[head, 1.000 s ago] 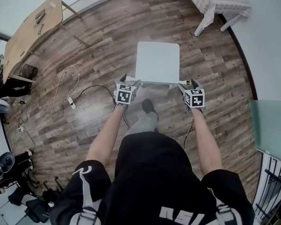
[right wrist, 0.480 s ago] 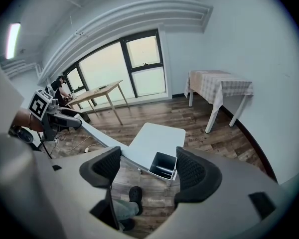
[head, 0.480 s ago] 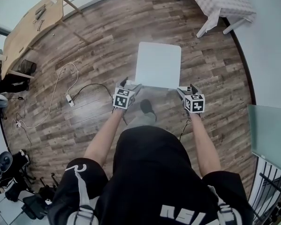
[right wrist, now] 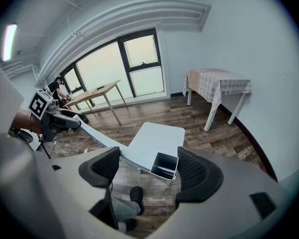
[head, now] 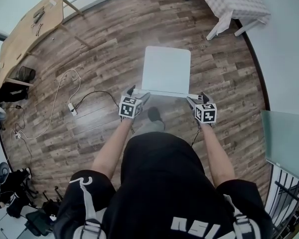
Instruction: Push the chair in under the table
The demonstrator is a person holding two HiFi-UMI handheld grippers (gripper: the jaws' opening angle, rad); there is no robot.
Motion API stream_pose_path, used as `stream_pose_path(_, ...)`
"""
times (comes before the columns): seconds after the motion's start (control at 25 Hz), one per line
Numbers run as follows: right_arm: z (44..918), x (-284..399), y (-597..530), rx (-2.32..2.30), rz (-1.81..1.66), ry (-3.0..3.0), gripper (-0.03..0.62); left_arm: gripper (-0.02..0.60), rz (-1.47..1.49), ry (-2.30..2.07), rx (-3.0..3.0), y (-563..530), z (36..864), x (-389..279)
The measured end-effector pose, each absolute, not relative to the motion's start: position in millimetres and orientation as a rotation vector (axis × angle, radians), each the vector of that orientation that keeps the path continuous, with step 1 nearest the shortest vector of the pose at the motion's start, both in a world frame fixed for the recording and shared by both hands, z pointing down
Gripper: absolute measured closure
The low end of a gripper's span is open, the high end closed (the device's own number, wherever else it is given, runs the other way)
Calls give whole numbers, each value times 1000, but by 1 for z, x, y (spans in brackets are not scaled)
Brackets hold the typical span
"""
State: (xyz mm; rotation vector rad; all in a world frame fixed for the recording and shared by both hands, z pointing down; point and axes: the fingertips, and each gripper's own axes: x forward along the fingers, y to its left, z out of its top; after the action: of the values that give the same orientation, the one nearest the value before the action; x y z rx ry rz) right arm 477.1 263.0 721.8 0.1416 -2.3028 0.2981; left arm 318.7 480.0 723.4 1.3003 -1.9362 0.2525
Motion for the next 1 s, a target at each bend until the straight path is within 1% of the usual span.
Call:
stream_pose_path(0.4, 722, 445, 260, 194, 327, -2275, 217, 227, 267, -1922, 1316, 469, 722, 277)
stream_pose_path(1.0, 720, 397, 200, 229, 337, -2316, 218, 225, 288, -1895, 1325, 406, 721, 224)
